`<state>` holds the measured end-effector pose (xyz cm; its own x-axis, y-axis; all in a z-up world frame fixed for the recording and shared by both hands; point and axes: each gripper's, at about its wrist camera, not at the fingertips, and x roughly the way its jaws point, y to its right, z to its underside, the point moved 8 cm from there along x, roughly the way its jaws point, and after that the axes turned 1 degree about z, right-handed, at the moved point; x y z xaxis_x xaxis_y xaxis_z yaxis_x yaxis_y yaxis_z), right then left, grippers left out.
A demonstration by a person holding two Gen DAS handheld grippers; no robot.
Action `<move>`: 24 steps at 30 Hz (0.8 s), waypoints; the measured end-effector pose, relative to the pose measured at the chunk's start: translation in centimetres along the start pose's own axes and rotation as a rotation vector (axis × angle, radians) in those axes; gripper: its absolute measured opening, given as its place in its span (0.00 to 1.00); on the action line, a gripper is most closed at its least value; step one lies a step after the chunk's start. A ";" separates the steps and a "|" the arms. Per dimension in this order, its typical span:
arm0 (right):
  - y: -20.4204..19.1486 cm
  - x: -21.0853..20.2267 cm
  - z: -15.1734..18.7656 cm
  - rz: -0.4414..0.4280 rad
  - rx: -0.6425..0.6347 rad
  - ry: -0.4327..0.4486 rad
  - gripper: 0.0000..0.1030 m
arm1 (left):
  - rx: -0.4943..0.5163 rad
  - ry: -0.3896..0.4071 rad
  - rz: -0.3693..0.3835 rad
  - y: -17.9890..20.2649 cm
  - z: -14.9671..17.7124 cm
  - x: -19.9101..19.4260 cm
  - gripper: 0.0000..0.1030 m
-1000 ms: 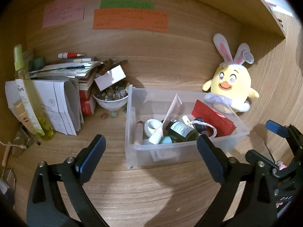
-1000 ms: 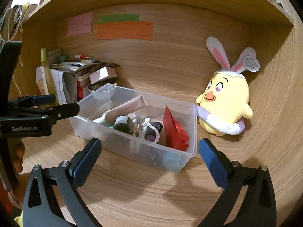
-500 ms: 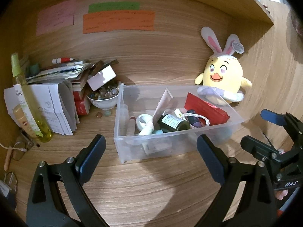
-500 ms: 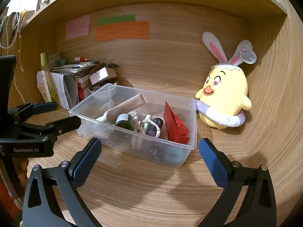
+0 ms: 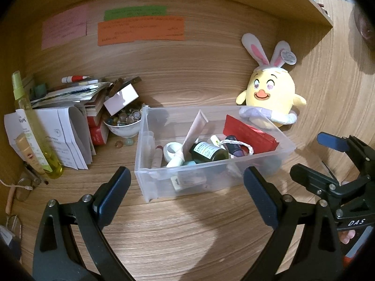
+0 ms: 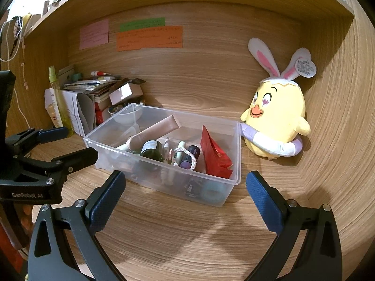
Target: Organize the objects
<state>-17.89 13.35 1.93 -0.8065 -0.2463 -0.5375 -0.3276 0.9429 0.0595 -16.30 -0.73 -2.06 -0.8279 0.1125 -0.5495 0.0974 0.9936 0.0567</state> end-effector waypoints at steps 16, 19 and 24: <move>0.4 0.5 0.3 -0.006 0.023 -0.014 0.99 | 0.012 0.006 0.005 0.4 0.1 -0.1 0.96; 0.5 0.6 0.3 -0.007 0.025 -0.018 0.99 | 0.015 0.008 0.004 0.4 0.0 -0.1 0.96; 0.4 0.7 0.3 -0.017 0.033 -0.017 0.99 | 0.023 0.015 0.006 0.4 -0.1 -0.3 0.96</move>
<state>-18.43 13.65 1.36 -0.7927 -0.2584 -0.5522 -0.3243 0.9457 0.0229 -16.06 -0.36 -1.84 -0.8354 0.1185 -0.5368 0.1145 0.9926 0.0410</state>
